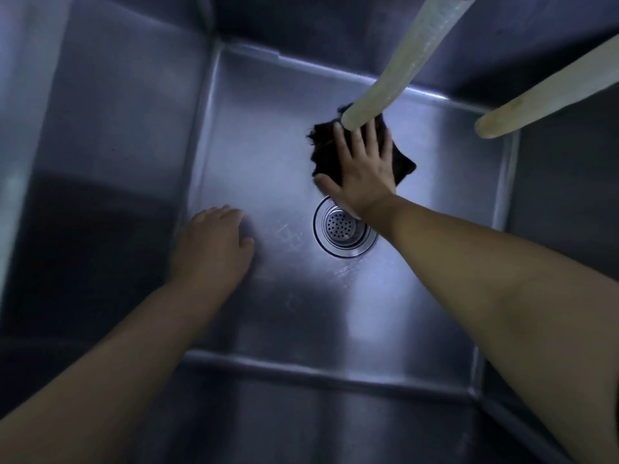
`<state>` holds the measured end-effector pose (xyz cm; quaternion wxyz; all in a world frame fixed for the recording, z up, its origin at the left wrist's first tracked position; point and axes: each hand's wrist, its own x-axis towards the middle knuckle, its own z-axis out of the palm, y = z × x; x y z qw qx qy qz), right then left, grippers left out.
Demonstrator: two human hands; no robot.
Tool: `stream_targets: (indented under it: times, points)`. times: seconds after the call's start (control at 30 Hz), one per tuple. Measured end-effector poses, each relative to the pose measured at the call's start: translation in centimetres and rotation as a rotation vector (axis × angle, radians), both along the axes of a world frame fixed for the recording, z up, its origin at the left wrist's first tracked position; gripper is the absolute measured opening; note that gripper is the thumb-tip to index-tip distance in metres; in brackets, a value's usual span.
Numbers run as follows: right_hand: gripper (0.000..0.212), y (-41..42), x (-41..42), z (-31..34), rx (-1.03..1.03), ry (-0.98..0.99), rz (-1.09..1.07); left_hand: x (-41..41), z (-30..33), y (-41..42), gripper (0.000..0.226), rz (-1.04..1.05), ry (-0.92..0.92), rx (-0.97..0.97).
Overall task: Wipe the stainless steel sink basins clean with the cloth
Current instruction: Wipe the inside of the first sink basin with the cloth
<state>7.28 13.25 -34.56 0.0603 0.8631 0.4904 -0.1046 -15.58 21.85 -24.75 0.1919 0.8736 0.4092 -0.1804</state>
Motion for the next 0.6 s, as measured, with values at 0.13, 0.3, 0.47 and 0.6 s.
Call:
stream_targets:
  times: [0.13,0.3,0.47,0.6]
  points:
    - [0.086,1.1,-2.8,0.5,-0.019,0.005,0.204,-0.5,0.6,0.4,0.033,0.045,-0.013,0.051]
    - [0.086,-0.3,-9.6,0.1,0.047,0.122,0.387,-0.6,1.6,-0.3,0.035,0.072,-0.022,0.074]
    - [0.079,-6.8,-12.7,-0.3,0.102,0.179,0.51,-0.9,2.2,-1.3,0.036,0.076,0.02,0.05]
    - [0.073,-13.5,-11.1,-0.3,0.136,0.181,0.577,-1.1,2.7,-2.2,0.035,0.048,0.055,0.026]
